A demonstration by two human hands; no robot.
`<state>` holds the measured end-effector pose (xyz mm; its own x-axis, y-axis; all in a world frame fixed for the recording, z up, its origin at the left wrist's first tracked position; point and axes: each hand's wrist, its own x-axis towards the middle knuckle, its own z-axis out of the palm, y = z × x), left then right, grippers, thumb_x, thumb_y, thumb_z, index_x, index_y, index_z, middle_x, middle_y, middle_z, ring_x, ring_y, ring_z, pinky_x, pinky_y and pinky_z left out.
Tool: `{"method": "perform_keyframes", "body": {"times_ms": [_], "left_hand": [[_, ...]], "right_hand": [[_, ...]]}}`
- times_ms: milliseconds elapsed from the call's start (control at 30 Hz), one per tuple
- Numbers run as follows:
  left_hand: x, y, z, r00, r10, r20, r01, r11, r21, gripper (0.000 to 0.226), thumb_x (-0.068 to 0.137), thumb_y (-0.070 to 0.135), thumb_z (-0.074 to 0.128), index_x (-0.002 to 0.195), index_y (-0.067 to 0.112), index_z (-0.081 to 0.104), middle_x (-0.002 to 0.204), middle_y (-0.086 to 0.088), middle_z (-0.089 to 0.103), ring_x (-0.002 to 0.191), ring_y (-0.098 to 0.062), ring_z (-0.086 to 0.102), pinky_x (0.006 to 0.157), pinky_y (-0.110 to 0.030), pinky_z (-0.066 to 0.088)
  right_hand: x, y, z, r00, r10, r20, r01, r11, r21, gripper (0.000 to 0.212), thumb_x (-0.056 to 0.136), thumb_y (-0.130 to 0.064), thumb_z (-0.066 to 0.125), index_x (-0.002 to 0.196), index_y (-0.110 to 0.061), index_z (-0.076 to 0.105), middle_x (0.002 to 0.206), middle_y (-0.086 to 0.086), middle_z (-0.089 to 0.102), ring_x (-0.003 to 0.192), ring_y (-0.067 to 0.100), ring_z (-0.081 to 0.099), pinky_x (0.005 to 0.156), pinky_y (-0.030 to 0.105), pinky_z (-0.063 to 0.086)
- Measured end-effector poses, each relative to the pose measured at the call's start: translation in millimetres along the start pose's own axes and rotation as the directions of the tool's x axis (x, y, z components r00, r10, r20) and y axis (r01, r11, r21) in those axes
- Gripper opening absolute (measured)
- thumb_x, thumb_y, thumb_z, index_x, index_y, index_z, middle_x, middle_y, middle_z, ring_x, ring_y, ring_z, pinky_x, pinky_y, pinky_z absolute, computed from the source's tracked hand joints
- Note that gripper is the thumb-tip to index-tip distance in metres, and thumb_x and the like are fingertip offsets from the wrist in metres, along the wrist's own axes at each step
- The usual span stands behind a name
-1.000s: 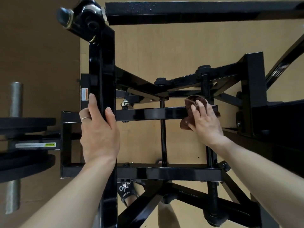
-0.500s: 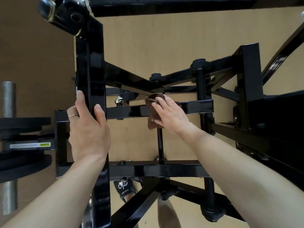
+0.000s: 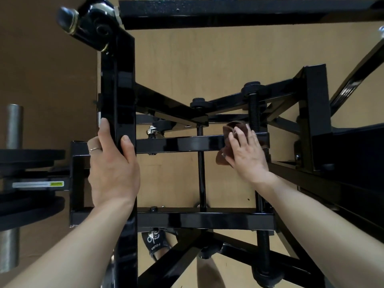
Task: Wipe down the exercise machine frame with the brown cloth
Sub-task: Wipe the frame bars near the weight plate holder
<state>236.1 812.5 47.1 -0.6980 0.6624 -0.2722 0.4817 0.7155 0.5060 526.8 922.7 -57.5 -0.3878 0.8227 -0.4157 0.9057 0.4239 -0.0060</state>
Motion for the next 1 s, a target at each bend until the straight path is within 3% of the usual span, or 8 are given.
{"method": "perform_keyframes", "body": {"times_ms": [133,267,400,500,733,800,1000], "left_hand": [[0,-3,2,1.000,0.009,-0.021,-0.009,1.000,-0.005,0.052,0.108,0.048,0.034,0.156,0.037,0.016,0.147,-0.016,0.041,0.088,-0.024,0.046,0.069,-0.044,0.043],[1,-4,4,0.999,0.021,-0.033,-0.021,1.000,-0.007,0.052,0.108,0.047,0.034,0.155,0.036,0.018,0.146,-0.017,0.042,0.090,-0.021,0.044,0.068,-0.042,0.042],[1,-5,5,0.999,0.019,-0.043,-0.020,1.000,-0.013,0.051,0.107,0.048,0.034,0.155,0.037,0.018,0.143,-0.018,0.043,0.089,-0.020,0.045,0.069,-0.043,0.046],[1,-5,5,0.999,0.024,-0.043,-0.024,1.000,-0.007,0.051,0.107,0.048,0.034,0.154,0.036,0.018,0.142,-0.020,0.044,0.089,-0.020,0.044,0.068,-0.043,0.044],[1,-4,3,0.998,0.037,-0.046,-0.038,0.999,-0.002,0.052,0.108,0.047,0.034,0.156,0.033,0.019,0.141,-0.021,0.045,0.086,-0.024,0.046,0.068,-0.045,0.042],[0,-4,3,0.999,0.029,-0.041,-0.029,1.000,-0.007,0.052,0.108,0.047,0.034,0.156,0.033,0.019,0.141,-0.019,0.045,0.084,-0.025,0.047,0.068,-0.044,0.042],[0,-4,4,0.997,0.043,-0.060,-0.044,0.999,-0.003,0.052,0.108,0.046,0.034,0.157,0.031,0.022,0.140,-0.018,0.045,0.087,-0.021,0.043,0.068,-0.041,0.037]], "right_hand": [[19,-50,10,0.989,-0.146,0.020,0.148,0.985,-0.092,0.080,0.098,-0.052,0.057,0.158,-0.009,0.027,0.165,0.021,0.020,0.156,0.044,0.005,0.125,0.051,-0.004],[39,-124,23,0.957,-0.288,0.033,0.290,0.956,-0.046,0.074,0.092,-0.044,0.069,0.152,-0.011,0.039,0.160,0.021,0.032,0.154,0.047,0.014,0.122,0.055,-0.004],[55,-172,29,0.947,-0.320,0.021,0.319,0.947,0.047,0.070,0.091,-0.036,0.073,0.149,-0.012,0.042,0.162,0.018,0.026,0.156,0.045,0.007,0.123,0.052,-0.006],[52,-159,29,0.951,-0.310,-0.020,0.310,0.947,0.084,0.068,0.093,-0.040,0.071,0.149,-0.015,0.043,0.162,0.014,0.030,0.156,0.041,0.014,0.128,0.051,0.003],[-2,-29,8,0.999,-0.048,-0.016,0.049,0.997,0.064,0.073,0.097,-0.042,0.063,0.159,-0.017,0.032,0.168,0.012,0.018,0.158,0.036,0.005,0.127,0.047,-0.005],[-16,-4,2,0.999,0.024,-0.041,-0.020,0.996,0.086,0.073,0.096,-0.037,0.068,0.157,-0.015,0.035,0.167,0.014,0.019,0.157,0.038,0.008,0.129,0.050,-0.001],[-10,-35,11,0.973,0.210,-0.092,-0.195,0.969,0.149,0.069,0.099,-0.035,0.063,0.157,-0.011,0.033,0.167,0.015,0.016,0.157,0.041,0.003,0.129,0.051,0.001]]}}
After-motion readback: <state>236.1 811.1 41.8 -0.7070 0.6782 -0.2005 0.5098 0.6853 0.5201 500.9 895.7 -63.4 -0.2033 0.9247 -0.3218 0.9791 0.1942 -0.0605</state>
